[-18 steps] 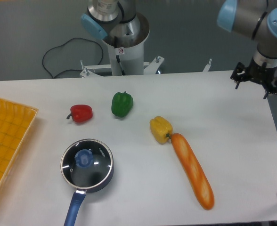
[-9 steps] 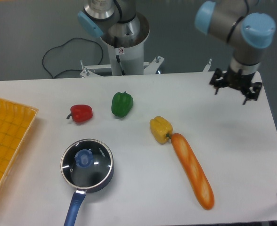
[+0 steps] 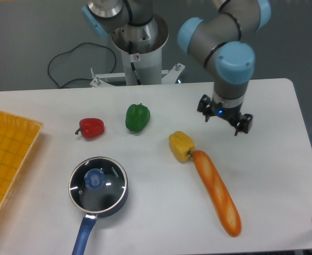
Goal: Open the lid
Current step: 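Move the gripper across the table toward the saucepan lid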
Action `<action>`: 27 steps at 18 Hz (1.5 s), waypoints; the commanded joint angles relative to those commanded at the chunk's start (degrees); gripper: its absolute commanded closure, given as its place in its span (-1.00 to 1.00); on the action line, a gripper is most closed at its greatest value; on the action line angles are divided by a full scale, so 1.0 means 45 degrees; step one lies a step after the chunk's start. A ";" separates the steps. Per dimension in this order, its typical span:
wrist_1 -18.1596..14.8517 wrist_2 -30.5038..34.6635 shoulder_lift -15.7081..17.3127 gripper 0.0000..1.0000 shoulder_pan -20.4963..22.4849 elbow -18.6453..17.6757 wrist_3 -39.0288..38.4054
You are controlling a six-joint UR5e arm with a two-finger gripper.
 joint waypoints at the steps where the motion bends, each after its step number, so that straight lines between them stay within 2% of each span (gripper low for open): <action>1: 0.0000 0.0019 -0.0020 -1.00 -0.0157 0.0039 -0.0020; 12: -0.0078 0.0137 -0.0409 -1.00 -0.0997 -0.0097 -0.0137; 16: -0.0078 0.0059 -0.0196 -1.00 -0.1953 -0.0097 -0.0976; 22: 0.0000 0.0020 -0.0332 -1.00 -0.3632 0.0273 -0.1309; 27: 0.0000 -0.0291 -0.0293 -1.00 -0.4396 0.0488 -0.1309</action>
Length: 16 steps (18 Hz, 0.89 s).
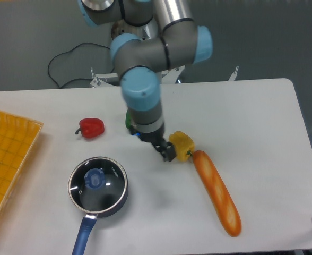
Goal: Open the lid
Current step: 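Move the gripper across the table toward the saucepan lid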
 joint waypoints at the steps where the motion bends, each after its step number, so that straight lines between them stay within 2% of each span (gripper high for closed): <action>1: 0.0000 -0.0272 0.0039 -1.00 -0.0020 0.0020 -0.0039; 6: 0.0000 -0.0646 0.0059 -1.00 -0.0585 0.0098 -0.1051; 10: 0.0020 -0.0646 -0.0175 -1.00 -0.0860 0.0527 -0.1719; 16: 0.0039 -0.0451 -0.0976 -1.00 -0.1231 0.0684 -0.1934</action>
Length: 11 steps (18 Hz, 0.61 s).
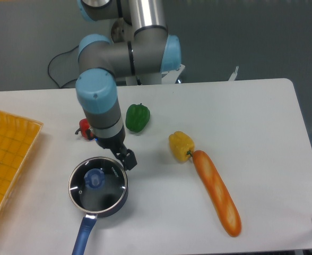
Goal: Open the lid
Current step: 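Lower the gripper onto the blue knob of the glass lid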
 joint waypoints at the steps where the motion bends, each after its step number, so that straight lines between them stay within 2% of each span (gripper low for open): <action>1: 0.0019 0.0000 -0.0156 -1.00 -0.0020 0.0039 0.0000; 4: -0.0019 0.0311 -0.0566 -1.00 -0.0039 0.0312 0.0000; 8: -0.0019 0.0469 -0.1191 -1.00 -0.0254 0.1072 -0.0233; 11: -0.0039 0.0469 -0.1407 -1.00 -0.0468 0.1444 -0.0429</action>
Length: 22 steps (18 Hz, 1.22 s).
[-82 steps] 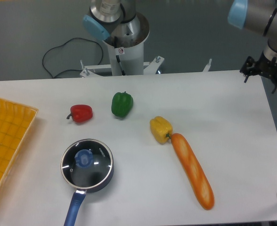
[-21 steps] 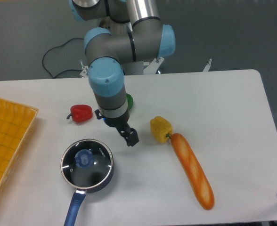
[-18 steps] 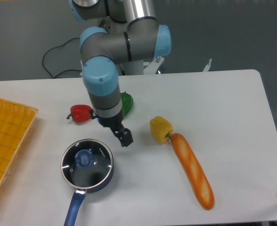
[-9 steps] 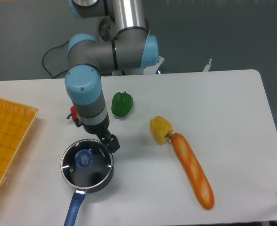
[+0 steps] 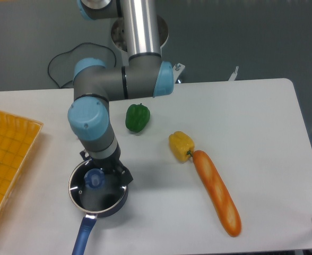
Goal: Open the lid
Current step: 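Lower the gripper onto the blue knob of the glass lid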
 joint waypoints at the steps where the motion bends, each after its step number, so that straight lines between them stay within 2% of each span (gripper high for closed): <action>1: 0.0000 -0.0058 -0.0020 -1.00 -0.0137 0.0060 -0.0020; 10: -0.0078 -0.0117 0.0273 -1.00 -0.0899 -0.0076 -0.0156; 22: -0.0118 -0.0117 0.0078 -1.00 -0.0743 0.0002 0.0077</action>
